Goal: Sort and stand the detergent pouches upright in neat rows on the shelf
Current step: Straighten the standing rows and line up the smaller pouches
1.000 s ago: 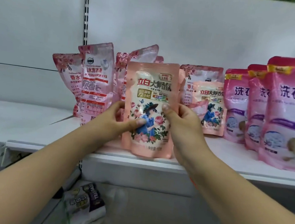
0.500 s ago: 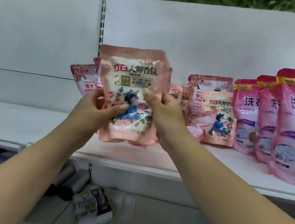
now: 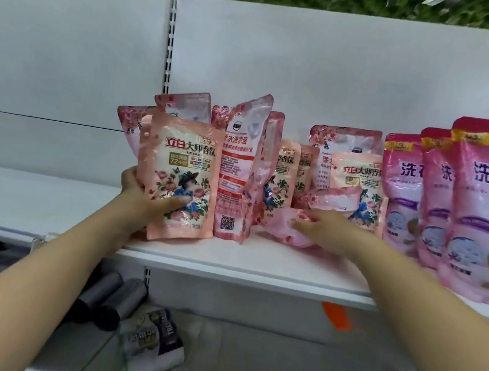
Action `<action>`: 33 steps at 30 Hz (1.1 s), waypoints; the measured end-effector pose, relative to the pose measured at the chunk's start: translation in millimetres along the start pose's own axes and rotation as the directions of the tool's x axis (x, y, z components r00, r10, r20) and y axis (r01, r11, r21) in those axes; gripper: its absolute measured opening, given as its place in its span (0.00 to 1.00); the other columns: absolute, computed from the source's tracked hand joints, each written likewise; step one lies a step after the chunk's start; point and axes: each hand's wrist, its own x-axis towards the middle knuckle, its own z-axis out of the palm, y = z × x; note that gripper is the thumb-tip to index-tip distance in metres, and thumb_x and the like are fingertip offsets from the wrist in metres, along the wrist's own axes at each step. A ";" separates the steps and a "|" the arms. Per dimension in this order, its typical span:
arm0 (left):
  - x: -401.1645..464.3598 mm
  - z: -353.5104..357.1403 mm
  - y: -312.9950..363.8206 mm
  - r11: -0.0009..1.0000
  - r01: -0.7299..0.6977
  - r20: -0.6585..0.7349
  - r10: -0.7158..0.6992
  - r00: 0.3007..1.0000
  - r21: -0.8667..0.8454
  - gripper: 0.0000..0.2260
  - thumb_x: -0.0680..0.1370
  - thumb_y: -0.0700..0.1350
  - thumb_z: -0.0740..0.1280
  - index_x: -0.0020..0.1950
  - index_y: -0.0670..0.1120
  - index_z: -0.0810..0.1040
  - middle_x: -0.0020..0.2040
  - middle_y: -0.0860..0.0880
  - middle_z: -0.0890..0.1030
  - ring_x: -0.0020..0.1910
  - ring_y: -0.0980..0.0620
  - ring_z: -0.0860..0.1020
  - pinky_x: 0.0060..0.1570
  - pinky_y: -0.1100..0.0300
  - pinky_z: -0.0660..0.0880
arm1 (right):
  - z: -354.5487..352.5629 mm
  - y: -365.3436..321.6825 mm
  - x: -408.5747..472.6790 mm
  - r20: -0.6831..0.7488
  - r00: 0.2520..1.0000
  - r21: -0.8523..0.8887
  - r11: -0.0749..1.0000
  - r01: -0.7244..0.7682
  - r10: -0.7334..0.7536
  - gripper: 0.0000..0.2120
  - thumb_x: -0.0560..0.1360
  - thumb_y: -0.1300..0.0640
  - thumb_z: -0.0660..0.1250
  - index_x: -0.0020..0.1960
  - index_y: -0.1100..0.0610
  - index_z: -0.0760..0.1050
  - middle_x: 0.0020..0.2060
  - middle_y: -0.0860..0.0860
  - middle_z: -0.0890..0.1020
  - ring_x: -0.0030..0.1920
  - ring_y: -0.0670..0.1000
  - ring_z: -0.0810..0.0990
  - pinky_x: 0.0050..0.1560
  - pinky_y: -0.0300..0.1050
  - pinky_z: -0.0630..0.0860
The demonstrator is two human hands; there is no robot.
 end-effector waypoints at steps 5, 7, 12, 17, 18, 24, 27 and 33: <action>-11.1 -2.3 0.3 0.979 -0.126 -0.043 0.135 0.990 0.160 0.53 0.57 0.58 0.72 0.74 0.53 0.45 0.72 0.44 0.60 0.69 0.44 0.64 0.68 0.47 0.61 | -6.0 3.5 -42.2 0.019 0.999 -0.068 0.997 0.032 -0.030 0.22 0.78 0.42 0.54 0.66 0.53 0.68 0.60 0.52 0.75 0.56 0.52 0.73 0.53 0.43 0.67; -25.2 -0.7 1.4 0.947 -0.221 -0.156 0.262 0.952 0.235 0.53 0.58 0.60 0.71 0.75 0.50 0.46 0.75 0.45 0.54 0.73 0.46 0.55 0.71 0.50 0.54 | -7.1 3.9 -60.8 0.000 0.996 -0.007 0.996 0.086 -0.086 0.18 0.77 0.42 0.55 0.57 0.52 0.73 0.45 0.48 0.78 0.45 0.49 0.73 0.43 0.39 0.67; -101.4 20.2 -17.2 0.880 -0.474 -0.281 0.454 0.845 -0.002 0.18 0.68 0.60 0.67 0.54 0.56 0.71 0.52 0.59 0.76 0.50 0.70 0.72 0.53 0.76 0.66 | 4.5 9.8 -103.8 -0.167 0.967 0.247 0.942 0.228 -0.190 0.24 0.68 0.39 0.60 0.61 0.46 0.74 0.54 0.40 0.76 0.56 0.42 0.73 0.54 0.34 0.68; -141.1 68.1 -30.2 0.845 0.293 0.388 -0.113 0.915 -0.447 0.21 0.64 0.58 0.63 0.46 0.44 0.78 0.38 0.45 0.83 0.34 0.51 0.81 0.37 0.61 0.79 | 36.3 1.6 -135.6 -0.301 0.909 0.259 0.893 0.367 -0.287 0.19 0.71 0.50 0.67 0.61 0.43 0.72 0.61 0.33 0.63 0.74 0.42 0.49 0.72 0.37 0.47; -143.5 69.6 -26.3 0.797 0.411 0.507 -0.156 0.848 -0.442 0.24 0.64 0.60 0.64 0.50 0.44 0.78 0.44 0.43 0.84 0.37 0.48 0.82 0.39 0.57 0.80 | 44.2 1.6 -141.6 -0.328 0.896 0.260 0.884 0.389 -0.298 0.20 0.70 0.47 0.68 0.61 0.41 0.70 0.61 0.30 0.61 0.74 0.40 0.47 0.70 0.32 0.46; -156.0 60.1 -27.8 0.807 0.514 0.689 -0.197 0.697 -0.289 0.25 0.60 0.44 0.78 0.55 0.43 0.77 0.47 0.43 0.84 0.43 0.45 0.83 0.40 0.51 0.81 | 69.4 8.5 -176.0 -0.305 0.904 0.766 0.486 0.420 -0.301 0.23 0.56 0.33 0.73 0.50 0.34 0.79 0.60 0.34 0.76 0.68 0.38 0.65 0.63 0.31 0.67; -163.9 61.8 -32.9 0.890 0.406 0.664 -0.178 0.726 -0.205 0.24 0.60 0.42 0.75 0.55 0.47 0.74 0.46 0.47 0.85 0.42 0.45 0.83 0.36 0.50 0.80 | 74.4 10.5 -168.2 -0.405 0.913 0.889 0.253 0.382 0.045 0.30 0.50 0.37 0.77 0.50 0.44 0.80 0.45 0.40 0.83 0.53 0.44 0.80 0.51 0.36 0.77; -148.7 63.9 -27.2 0.935 0.273 0.674 -0.053 0.737 -0.225 0.27 0.54 0.46 0.81 0.50 0.48 0.78 0.46 0.46 0.84 0.44 0.44 0.83 0.40 0.52 0.80 | 47.3 -5.9 -135.6 -0.342 0.920 0.935 0.170 0.311 0.194 0.15 0.68 0.57 0.68 0.52 0.44 0.71 0.42 0.45 0.84 0.45 0.47 0.84 0.48 0.46 0.80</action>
